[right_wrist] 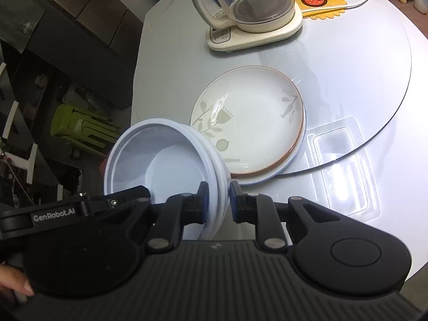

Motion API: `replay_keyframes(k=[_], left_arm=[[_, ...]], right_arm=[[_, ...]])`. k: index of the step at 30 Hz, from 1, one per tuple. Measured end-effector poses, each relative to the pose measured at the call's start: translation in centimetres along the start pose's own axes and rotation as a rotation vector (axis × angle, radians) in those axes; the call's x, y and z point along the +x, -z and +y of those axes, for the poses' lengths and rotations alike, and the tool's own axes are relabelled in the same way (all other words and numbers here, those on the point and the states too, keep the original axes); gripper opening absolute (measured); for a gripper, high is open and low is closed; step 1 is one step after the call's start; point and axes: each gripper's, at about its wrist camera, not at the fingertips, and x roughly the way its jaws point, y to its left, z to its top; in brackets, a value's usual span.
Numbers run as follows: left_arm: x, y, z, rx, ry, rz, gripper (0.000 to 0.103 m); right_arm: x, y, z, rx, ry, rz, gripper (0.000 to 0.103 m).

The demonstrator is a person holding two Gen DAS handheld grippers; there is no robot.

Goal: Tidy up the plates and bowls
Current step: 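Lower the nested bowls onto the top plate with both grippers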

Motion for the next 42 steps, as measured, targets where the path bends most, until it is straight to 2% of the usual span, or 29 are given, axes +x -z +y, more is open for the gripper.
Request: replay_keyframes(k=[7, 15, 25, 33, 35, 37, 42], left_arm=[[3.9, -3.8, 0.7, -0.027, 0.012, 0.038, 0.023], [8.9, -7.5, 0.7, 0.016, -0.002, 0.123, 0.023], [12.6, -9.7, 0.4, 0.059, 0.006, 0.189, 0.023], [13.2, -10.3, 0.5, 0.078, 0.007, 0.22, 0.024], [12.9, -10.3, 0.4, 0.091, -0.002, 0.217, 0.03], [12.3, -10.4, 0.3, 0.098, -0.002, 0.199, 0.04], [9.8, -10.0, -0.4, 0.132, -0.005, 0.145, 0.041]], right_arm=[[2.9, -3.5, -0.7, 0.001, 0.031, -0.003, 0.02], [6.3, -7.3, -2.0, 0.019, 0.086, -0.019, 0.02], [9.0, -8.4, -3.7, 0.064, 0.159, -0.011, 0.02], [9.3, -8.2, -4.1, 0.095, 0.172, -0.011, 0.021], [9.0, -8.2, -3.9, 0.086, 0.178, -0.021, 0.021], [8.5, -8.2, -3.6, 0.076, 0.179, -0.035, 0.022], [6.7, -7.9, -2.8, 0.054, 0.193, -0.079, 0.024]])
